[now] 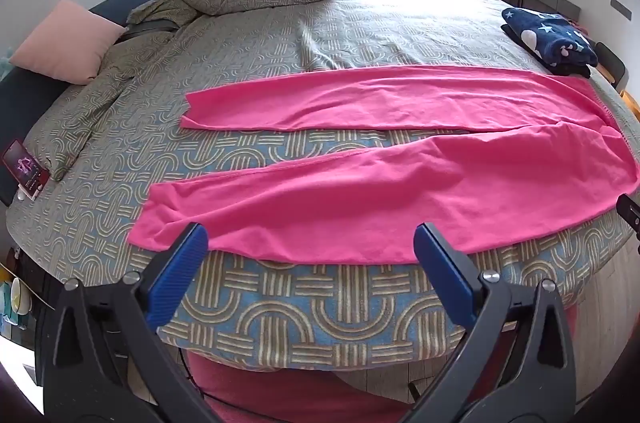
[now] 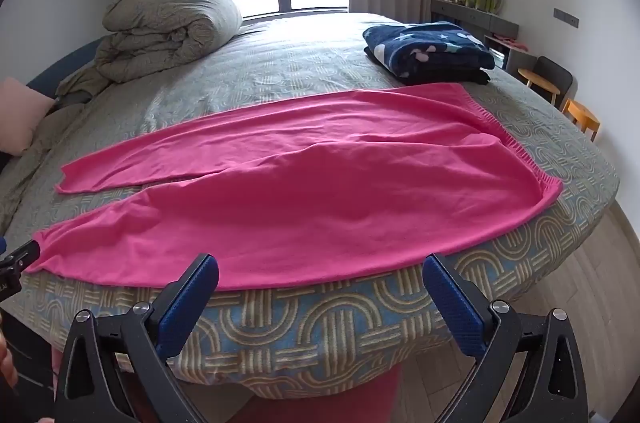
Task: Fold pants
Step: 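Move both tools toward the pink pants lying on the bed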
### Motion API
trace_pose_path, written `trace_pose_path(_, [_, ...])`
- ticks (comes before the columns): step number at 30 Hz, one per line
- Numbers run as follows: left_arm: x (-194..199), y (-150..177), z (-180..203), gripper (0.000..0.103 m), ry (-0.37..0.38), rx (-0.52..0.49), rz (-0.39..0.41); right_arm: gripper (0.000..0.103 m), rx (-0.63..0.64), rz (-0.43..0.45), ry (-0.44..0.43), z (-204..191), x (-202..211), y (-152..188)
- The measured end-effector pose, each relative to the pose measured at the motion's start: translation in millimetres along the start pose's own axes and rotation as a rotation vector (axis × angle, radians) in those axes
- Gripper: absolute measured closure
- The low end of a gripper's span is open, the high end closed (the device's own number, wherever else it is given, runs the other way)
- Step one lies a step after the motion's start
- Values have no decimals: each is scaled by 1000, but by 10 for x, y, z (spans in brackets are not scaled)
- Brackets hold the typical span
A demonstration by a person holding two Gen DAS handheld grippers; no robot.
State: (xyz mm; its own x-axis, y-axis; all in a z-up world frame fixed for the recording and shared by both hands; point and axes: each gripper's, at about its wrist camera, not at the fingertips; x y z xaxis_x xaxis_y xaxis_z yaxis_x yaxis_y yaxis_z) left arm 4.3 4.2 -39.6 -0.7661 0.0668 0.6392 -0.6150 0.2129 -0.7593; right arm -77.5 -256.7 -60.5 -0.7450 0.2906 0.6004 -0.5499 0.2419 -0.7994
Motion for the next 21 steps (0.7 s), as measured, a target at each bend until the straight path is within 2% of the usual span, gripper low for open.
trace_pose_path(21, [-30,13,-5,1,-6,-12,-13,0,-2,1,-1,26,-95,-10])
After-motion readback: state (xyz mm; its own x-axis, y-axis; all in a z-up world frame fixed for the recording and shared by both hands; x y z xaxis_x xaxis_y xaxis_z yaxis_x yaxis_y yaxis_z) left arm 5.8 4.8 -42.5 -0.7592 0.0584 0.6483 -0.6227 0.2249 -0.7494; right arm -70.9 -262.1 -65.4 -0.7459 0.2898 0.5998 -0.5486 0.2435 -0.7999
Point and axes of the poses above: each gripper's, at about its wrist camera, not at the fingertips, and x roughly against the way its jaws point, z to its right, y to its underside, and after that the axes turned 8 degrees about z, right-handed
